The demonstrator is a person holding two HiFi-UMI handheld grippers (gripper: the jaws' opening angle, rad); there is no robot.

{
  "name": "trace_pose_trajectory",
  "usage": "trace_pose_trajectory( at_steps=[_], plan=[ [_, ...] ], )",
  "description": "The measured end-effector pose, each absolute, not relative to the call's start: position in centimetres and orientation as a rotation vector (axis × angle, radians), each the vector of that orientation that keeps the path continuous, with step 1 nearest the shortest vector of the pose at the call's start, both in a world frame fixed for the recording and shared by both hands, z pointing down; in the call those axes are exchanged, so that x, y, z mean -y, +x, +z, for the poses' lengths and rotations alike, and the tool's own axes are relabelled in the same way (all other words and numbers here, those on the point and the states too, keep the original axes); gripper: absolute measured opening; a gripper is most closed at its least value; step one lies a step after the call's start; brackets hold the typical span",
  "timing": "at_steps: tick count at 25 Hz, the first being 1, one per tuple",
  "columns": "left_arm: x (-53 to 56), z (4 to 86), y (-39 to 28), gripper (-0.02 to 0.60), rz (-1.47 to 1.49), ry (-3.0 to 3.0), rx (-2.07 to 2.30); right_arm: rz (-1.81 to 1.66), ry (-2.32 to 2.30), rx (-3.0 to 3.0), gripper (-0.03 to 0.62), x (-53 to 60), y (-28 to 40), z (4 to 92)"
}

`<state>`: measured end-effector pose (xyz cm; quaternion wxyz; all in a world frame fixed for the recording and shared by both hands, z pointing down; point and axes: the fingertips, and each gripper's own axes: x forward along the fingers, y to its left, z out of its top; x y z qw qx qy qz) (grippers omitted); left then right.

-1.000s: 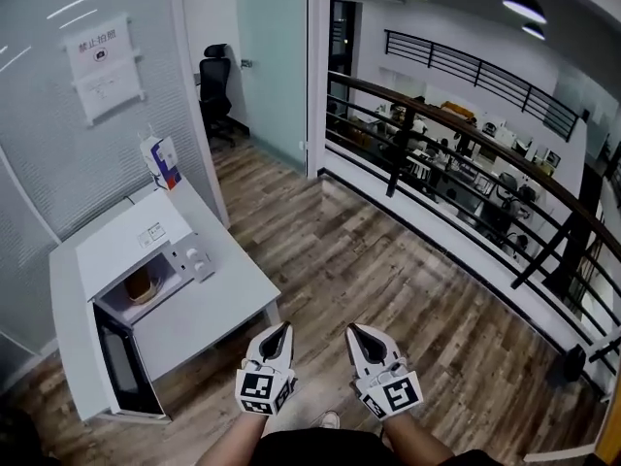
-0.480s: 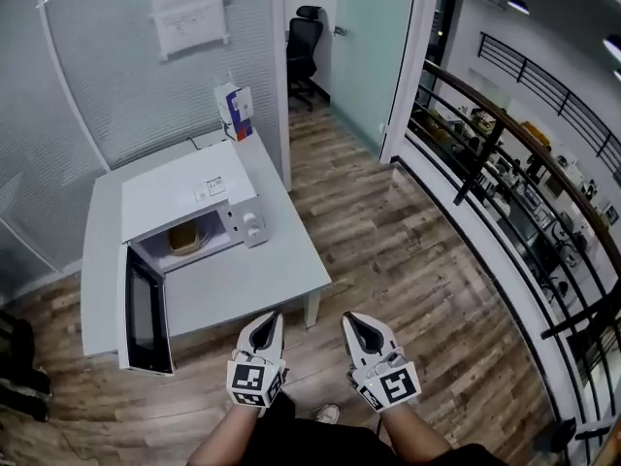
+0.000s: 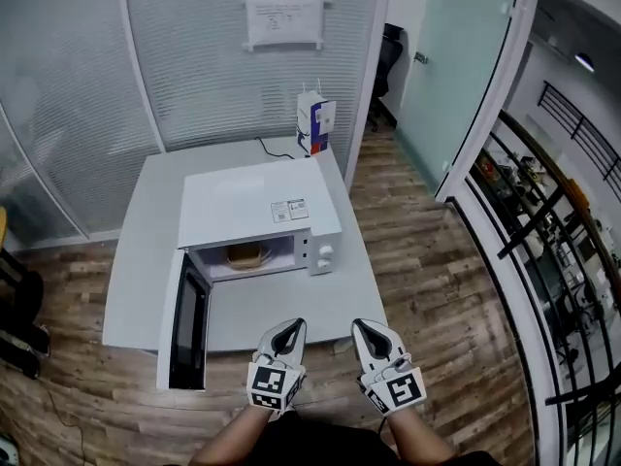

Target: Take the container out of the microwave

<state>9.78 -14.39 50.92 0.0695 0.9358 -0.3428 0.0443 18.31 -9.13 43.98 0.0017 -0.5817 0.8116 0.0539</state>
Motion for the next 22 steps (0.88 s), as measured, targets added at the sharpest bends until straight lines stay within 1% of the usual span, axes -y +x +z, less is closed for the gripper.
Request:
trace_pose_trajectory(
  at_steps=[6,13,22],
  plan=[
    [18.7,51.4,6.4,0.006,0.151,2.789,1.077,0.138,-1.799,-2.610,-0.002,14.5,15.6,45.1],
    [23.1,54.4,3.2,0.006,0.191,2.700,1.185,0.090,-1.728,-2.683,-0.002,18.4,13.2,46.8],
    [26.6,56.3,1.8,0.006,0.233,2.595,1.333,0.032,-1.521,-2.817,-0.002,23.1,10.9,48.9]
  ],
)
